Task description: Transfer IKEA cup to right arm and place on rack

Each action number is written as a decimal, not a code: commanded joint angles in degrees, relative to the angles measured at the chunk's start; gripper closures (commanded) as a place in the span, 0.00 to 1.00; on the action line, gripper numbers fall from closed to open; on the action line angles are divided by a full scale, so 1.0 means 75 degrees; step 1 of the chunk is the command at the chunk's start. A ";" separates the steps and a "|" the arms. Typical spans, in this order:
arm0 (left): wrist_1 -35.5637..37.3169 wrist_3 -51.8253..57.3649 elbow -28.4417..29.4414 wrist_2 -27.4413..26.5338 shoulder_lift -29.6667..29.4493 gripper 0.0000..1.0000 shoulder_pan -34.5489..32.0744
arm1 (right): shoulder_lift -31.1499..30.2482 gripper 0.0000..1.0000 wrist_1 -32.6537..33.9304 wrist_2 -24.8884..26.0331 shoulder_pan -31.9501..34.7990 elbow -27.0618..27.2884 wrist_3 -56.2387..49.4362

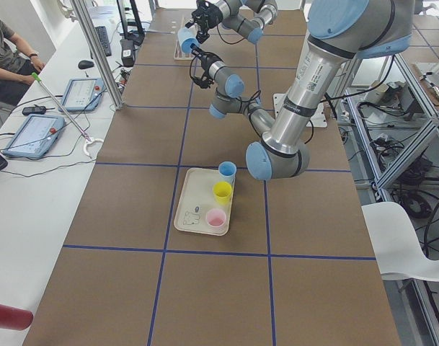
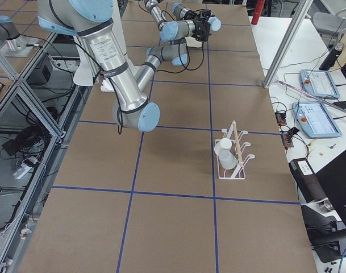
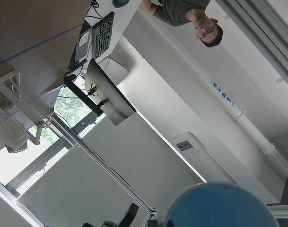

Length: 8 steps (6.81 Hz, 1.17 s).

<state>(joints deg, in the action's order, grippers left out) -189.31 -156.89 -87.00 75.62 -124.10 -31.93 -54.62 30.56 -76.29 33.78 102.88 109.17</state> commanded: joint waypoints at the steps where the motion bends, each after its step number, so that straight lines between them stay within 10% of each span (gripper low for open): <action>1: 0.0000 0.0001 -0.0002 -0.0005 0.0000 1.00 0.0039 | 0.0168 0.00 0.0003 0.0071 -0.0004 -0.0193 -0.0001; 8: -0.0012 0.0001 -0.0002 -0.0005 0.0035 1.00 0.0097 | 0.0415 0.02 -0.0008 0.0071 0.0159 -0.0546 -0.0001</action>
<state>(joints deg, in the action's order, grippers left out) -189.38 -156.88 -87.01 75.59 -123.90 -31.23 -51.51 30.50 -75.76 34.49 98.89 109.16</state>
